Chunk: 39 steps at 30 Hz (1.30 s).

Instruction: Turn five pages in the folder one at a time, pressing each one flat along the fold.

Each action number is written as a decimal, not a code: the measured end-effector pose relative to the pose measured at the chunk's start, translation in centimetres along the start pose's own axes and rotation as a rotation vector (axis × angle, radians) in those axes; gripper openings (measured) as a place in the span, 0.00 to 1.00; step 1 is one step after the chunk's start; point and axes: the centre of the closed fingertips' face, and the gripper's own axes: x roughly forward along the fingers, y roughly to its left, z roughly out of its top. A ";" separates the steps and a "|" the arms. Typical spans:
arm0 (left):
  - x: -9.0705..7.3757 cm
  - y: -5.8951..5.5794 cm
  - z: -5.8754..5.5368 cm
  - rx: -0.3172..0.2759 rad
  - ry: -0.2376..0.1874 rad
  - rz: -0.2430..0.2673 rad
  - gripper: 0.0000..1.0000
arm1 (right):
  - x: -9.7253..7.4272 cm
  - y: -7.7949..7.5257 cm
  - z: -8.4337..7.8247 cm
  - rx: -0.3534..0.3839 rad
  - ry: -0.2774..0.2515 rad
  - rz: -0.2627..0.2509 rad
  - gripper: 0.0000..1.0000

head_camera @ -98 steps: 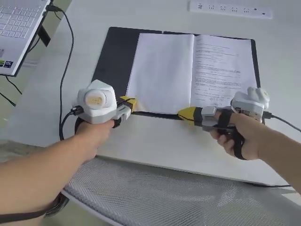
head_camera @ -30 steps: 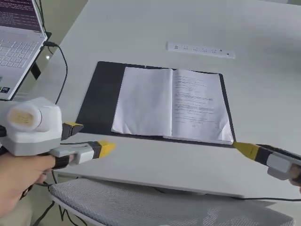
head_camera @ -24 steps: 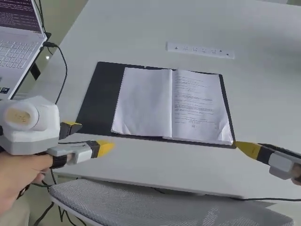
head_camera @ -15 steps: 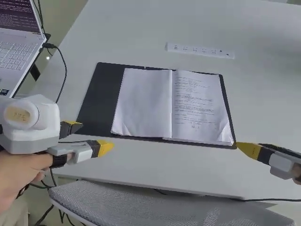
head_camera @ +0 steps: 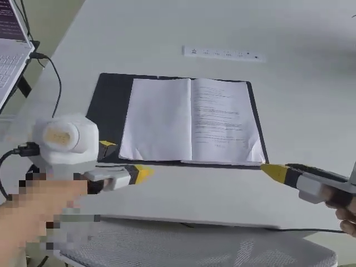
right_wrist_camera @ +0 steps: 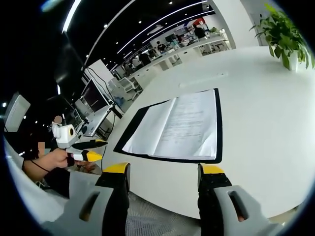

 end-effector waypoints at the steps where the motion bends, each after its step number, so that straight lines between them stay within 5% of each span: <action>1: 0.8 -0.3 0.3 0.006 0.001 -0.004 0.60 | 0.1 -0.1 -0.1 -0.002 -0.002 0.001 0.54; 9: 8.6 -4.0 2.7 0.073 -0.018 -0.055 0.59 | 0.6 -0.8 -1.7 0.028 -0.020 -0.012 0.52; 17: 15.1 -6.7 3.0 0.149 0.003 -0.053 0.61 | 0.2 -2.2 -3.4 0.066 -0.012 -0.019 0.52; 28: 20.1 -9.0 4.6 0.157 -0.098 -0.005 0.62 | 0.2 -3.5 -3.1 0.152 -0.077 -0.002 0.50; 33: 21.8 -8.8 3.4 0.164 -0.059 0.058 0.64 | -0.1 -4.2 -2.7 0.192 -0.103 0.002 0.50; 39: 21.9 -8.6 3.1 0.182 -0.072 0.106 0.62 | -0.3 -4.3 -2.3 0.207 -0.117 0.012 0.50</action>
